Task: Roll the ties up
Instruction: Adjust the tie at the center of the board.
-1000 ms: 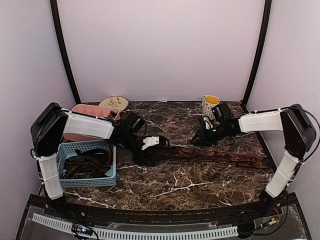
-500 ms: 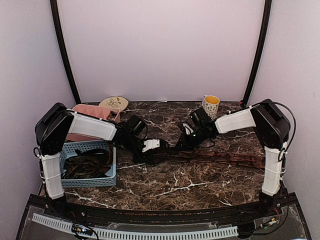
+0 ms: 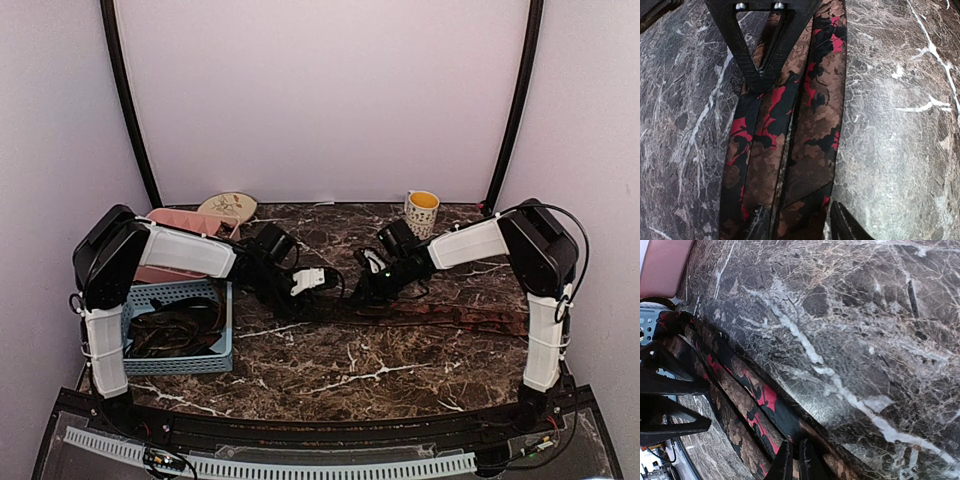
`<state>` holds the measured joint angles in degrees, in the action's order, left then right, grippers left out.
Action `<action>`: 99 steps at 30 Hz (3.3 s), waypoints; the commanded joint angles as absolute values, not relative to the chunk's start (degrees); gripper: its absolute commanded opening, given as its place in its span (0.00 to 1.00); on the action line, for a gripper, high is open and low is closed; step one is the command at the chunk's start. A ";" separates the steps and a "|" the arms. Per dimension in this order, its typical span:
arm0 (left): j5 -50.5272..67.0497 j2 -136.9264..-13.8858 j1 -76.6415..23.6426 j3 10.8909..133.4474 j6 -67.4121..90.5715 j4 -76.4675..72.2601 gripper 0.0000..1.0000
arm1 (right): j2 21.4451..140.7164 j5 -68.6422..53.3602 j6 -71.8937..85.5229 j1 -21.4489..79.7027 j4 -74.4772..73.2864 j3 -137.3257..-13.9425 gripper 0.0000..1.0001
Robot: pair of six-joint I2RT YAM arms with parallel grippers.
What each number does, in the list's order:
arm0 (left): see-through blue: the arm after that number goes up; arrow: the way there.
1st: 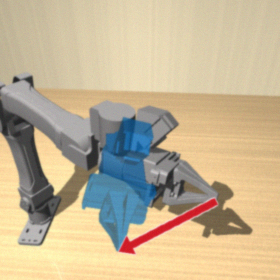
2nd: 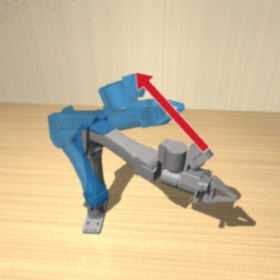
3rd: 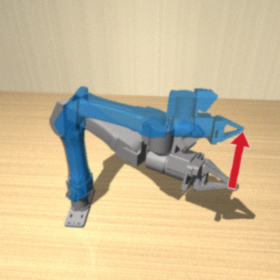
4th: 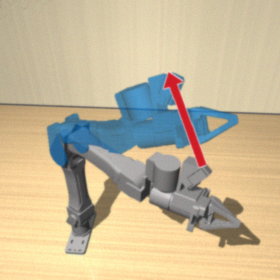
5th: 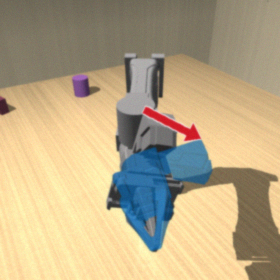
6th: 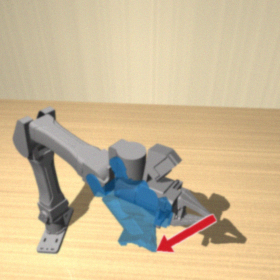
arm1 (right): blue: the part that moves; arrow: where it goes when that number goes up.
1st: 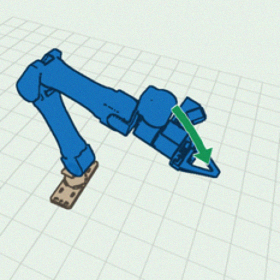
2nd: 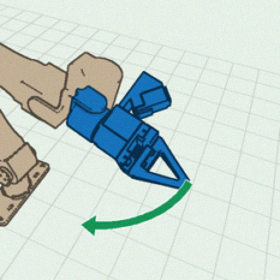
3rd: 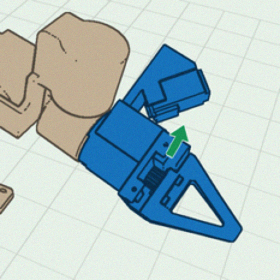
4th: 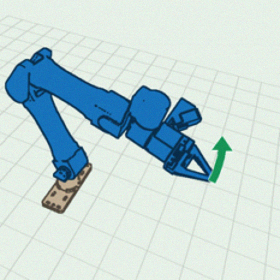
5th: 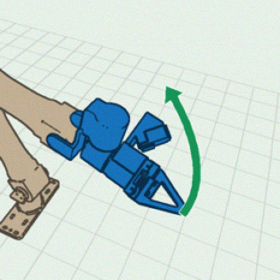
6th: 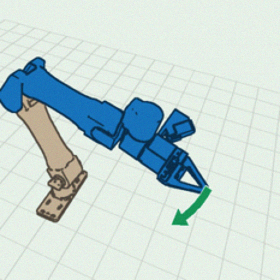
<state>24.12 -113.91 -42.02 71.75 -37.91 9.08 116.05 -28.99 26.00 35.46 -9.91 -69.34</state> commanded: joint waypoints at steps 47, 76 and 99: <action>23.34 -114.25 -41.71 78.01 -25.21 13.44 0.00 | 93.54 -26.75 22.30 28.53 -20.04 -57.20 0.31; 26.38 -104.63 -40.02 75.41 -20.20 16.92 0.34 | 84.79 -29.80 22.55 26.94 -16.36 -50.27 0.36; 28.67 -127.56 -53.87 92.98 -15.98 7.26 0.55 | 77.84 -27.62 22.34 13.39 -22.59 -41.75 0.30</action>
